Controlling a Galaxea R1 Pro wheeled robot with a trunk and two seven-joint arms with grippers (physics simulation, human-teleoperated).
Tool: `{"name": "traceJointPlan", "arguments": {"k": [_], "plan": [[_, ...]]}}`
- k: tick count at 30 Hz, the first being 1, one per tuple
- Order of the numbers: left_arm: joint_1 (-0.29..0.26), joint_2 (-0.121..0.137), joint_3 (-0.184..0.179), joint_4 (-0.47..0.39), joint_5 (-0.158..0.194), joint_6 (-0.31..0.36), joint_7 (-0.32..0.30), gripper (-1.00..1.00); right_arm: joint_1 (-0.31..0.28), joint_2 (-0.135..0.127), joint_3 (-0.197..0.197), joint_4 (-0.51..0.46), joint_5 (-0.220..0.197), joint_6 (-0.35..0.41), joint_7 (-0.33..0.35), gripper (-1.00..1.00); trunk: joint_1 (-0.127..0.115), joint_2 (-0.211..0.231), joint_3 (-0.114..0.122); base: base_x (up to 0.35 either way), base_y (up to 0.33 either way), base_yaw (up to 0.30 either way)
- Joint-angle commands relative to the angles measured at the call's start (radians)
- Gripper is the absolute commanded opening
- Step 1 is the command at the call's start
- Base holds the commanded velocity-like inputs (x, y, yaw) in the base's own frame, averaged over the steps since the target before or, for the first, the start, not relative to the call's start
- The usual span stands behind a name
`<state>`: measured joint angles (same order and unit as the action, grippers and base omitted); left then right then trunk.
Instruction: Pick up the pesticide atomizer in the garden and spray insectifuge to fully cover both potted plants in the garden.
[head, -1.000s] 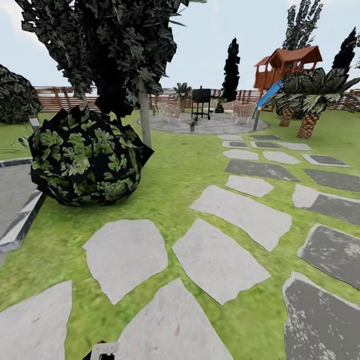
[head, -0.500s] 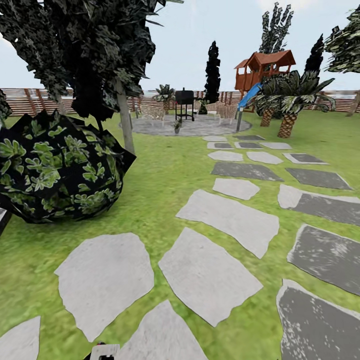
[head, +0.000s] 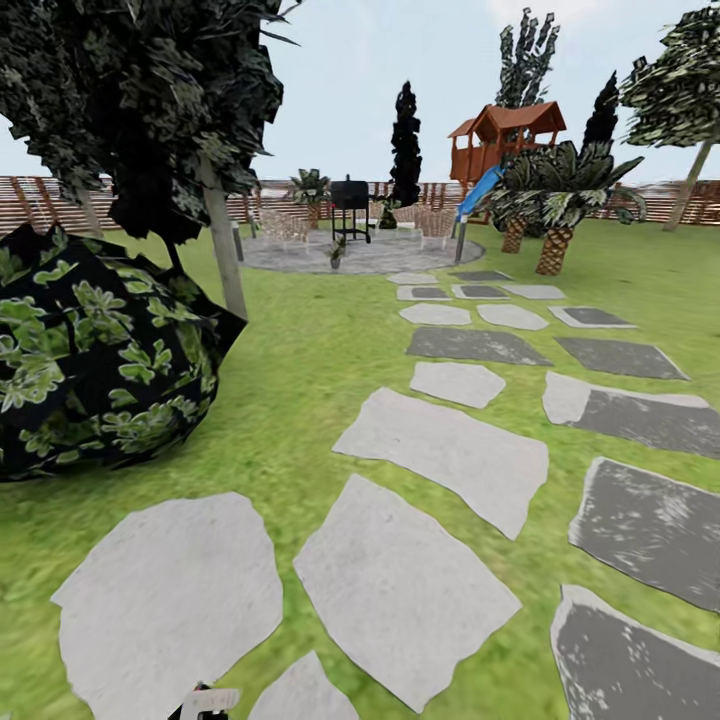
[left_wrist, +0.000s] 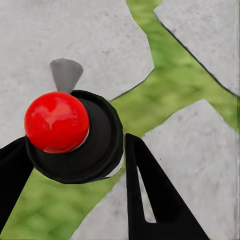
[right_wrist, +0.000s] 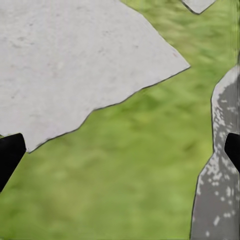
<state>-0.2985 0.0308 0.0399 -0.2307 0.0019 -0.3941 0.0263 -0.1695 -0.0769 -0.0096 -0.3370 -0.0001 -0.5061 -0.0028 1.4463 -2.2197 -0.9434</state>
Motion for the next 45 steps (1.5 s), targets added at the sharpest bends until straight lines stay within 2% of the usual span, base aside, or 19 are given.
{"name": "traceJointPlan", "arguments": {"k": [1, 18, 29, 40, 45], "plan": [[0.000, 0.000, 0.003, 0.000, 0.000, -0.003, 0.000, -1.00, -0.001, 0.000, 0.000, 0.001, 0.000, -0.003, 0.000, 1.00, 0.000, 0.000, -0.001, 0.337, -0.001, -0.277], [0.001, 0.000, 0.003, 0.000, 0.000, -0.003, 0.000, -1.00, -0.001, 0.000, 0.000, 0.001, 0.000, -0.003, 0.000, 1.00, 0.000, 0.000, -0.001, 0.337, -0.002, -0.282], [0.001, 0.007, 0.003, 0.000, 0.000, -0.003, 0.001, -1.00, -0.001, 0.000, 0.000, 0.001, 0.000, -0.003, -0.001, 1.00, 0.000, 0.000, -0.001, 0.304, -0.147, -0.271], [0.001, 0.008, 0.003, 0.000, 0.000, -0.003, 0.001, -1.00, -0.001, -0.002, -0.001, 0.004, 0.000, -0.003, 0.004, 1.00, 0.000, 0.000, -0.001, 0.298, -0.170, -0.048], [0.001, 0.008, 0.003, 0.000, 0.000, -0.003, 0.001, -1.00, -0.001, -0.003, 0.000, 0.038, 0.002, -0.003, 0.004, 1.00, 0.000, 0.000, -0.001, 0.318, -0.131, 0.000]]}}
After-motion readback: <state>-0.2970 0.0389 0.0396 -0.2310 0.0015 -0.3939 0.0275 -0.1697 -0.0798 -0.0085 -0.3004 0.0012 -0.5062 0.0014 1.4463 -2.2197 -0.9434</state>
